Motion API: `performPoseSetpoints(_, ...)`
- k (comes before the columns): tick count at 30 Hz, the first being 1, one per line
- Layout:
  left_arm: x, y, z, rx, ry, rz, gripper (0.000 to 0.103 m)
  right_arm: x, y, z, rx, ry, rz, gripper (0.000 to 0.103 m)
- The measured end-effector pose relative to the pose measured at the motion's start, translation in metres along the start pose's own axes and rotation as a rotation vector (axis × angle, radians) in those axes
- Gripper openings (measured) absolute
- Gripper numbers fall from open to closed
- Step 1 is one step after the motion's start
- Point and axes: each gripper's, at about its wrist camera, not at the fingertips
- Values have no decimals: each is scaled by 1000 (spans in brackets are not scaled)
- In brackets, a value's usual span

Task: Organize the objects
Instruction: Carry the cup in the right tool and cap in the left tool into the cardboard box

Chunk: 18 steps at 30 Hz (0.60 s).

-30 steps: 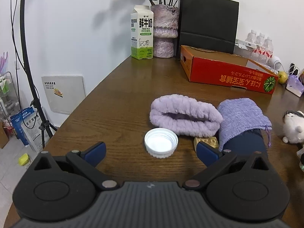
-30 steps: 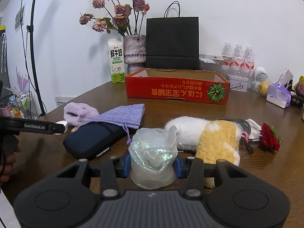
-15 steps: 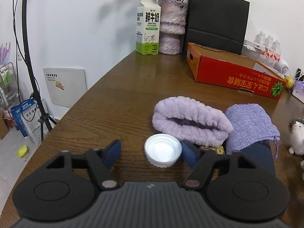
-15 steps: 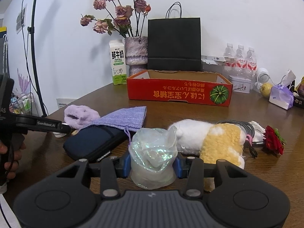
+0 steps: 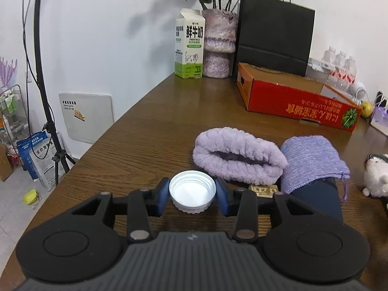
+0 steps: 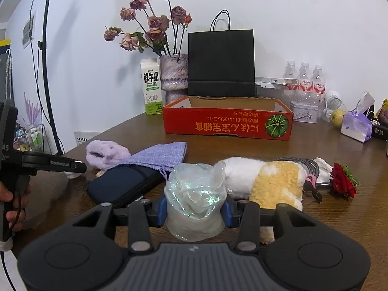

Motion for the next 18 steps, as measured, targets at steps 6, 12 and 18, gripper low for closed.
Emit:
performPoseSetpoints(6, -2, -5, -20, -8, -45, -17, 41, -1, -4, -8, -2, -18, 7, 42)
performPoseSetpoints(12, -12, -16, -41, 15, -95, -12, 41, -3, -7, -18, -3, -39, 10, 42)
performPoseSetpoints(18, -21, -37, -61, 66, -139, -2, 41, -8, -11, -28, -2, -73, 7, 42)
Point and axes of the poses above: each gripper's, at about its wrist camera, not at the fingertips, and z roughly the way its jaws point, y to its left, x to its underside, and after that the axes turned 9 degrees about -y, right-handed
